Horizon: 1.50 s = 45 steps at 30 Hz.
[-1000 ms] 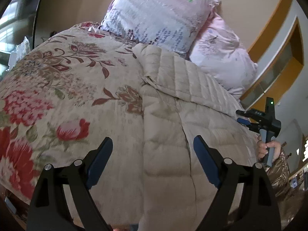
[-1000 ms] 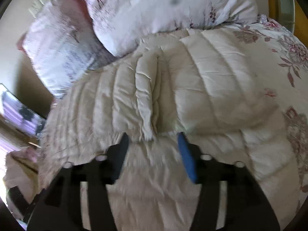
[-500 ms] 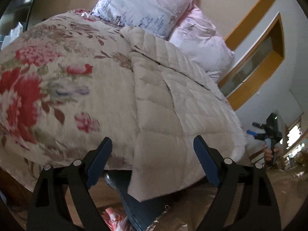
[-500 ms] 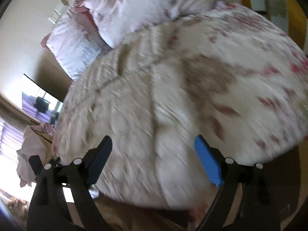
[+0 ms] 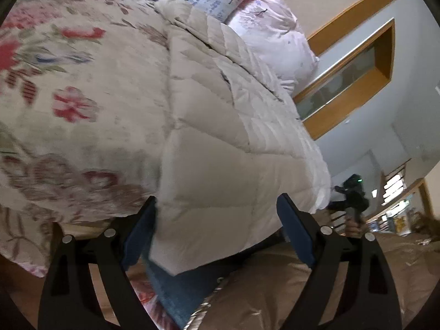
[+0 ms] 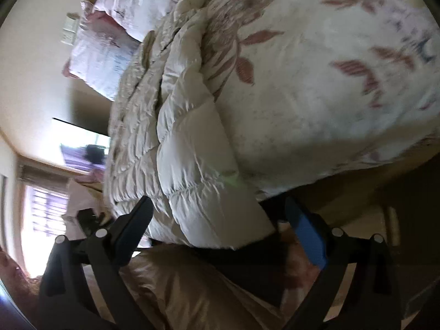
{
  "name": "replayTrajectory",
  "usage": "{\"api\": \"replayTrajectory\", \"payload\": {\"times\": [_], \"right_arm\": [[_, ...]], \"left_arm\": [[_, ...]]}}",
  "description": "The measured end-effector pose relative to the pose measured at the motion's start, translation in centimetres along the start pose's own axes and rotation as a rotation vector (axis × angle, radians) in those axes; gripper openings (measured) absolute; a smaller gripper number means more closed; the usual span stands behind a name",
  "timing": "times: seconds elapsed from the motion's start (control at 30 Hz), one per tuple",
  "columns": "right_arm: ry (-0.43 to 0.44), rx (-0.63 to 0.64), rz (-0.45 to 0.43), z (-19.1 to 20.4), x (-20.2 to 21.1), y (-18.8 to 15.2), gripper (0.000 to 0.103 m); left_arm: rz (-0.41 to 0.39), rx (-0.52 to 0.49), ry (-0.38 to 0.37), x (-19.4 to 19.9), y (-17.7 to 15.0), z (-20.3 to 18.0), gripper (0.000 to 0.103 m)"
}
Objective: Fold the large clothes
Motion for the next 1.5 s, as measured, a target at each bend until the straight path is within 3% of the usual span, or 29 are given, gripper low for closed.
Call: {"api": "replayTrajectory", "payload": {"times": [0.1,0.2,0.23,0.37,0.4,0.47,0.63,0.73,0.87,1.07,1.23,1.5], "right_arm": [[0.069,-0.01,0.005,0.1,-1.3,-0.1,0.096],[0.086,-0.005,0.029,0.5,-2.2,-0.6,0.072],[0.095,0.002,0.036,0.9,-2.3,-0.7,0.058],[0.117,0.096,0.042,3.2,-1.4,-2.0,0.028],[0.12,0.117,0.036,3.8,-1.0,-2.2,0.026],[0.125,0.174,0.005,5.7,0.0,-2.3,0.022],[0.132,0.316,-0.131,11.0,2.5,-0.8,0.019],[0.078,0.38,-0.253,14.0,3.6,0.9,0.019],[-0.116,0.445,-0.441,16.0,4.7,3.2,0.019],[-0.402,0.541,-0.628,18.0,4.7,6.1,0.019],[-0.543,0.602,-0.717,20.4,2.8,9.5,0.018],[-0.569,0.569,-0.793,22.6,2.2,14.9,0.019]], "left_arm": [[0.003,0.011,-0.029,-0.9,0.0,-0.3,0.087],[0.001,0.036,-0.062,-1.5,-0.1,-0.4,0.08],[0.003,0.046,-0.074,-1.7,-0.1,-0.4,0.076],[0.01,0.068,-0.115,-1.4,-0.2,-0.5,0.042],[0.005,0.064,-0.128,-1.1,-0.1,-0.8,0.031],[-0.006,0.04,-0.138,-0.3,0.1,-1.6,0.023],[-0.088,-0.084,-0.111,2.1,3.1,-5.0,0.019],[-0.156,-0.128,-0.041,3.1,5.9,-6.3,0.019],[-0.222,-0.137,0.065,3.9,8.9,-6.4,0.019],[-0.297,-0.087,0.169,3.5,13.4,-5.1,0.019],[-0.302,-0.073,0.243,2.1,17.5,-4.3,0.019],[-0.329,-0.08,0.283,0.8,24.0,-4.0,0.019]]}}
Point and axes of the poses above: each gripper's, at about its wrist camera, not at the fingertips, and x roughly against the way its jaws point, z to its left, y to its top, the point moved 8 cm from there along -x, roughly the way its jaws point, and after that the axes turned 2 degrees about -x, right-handed, at the moved point
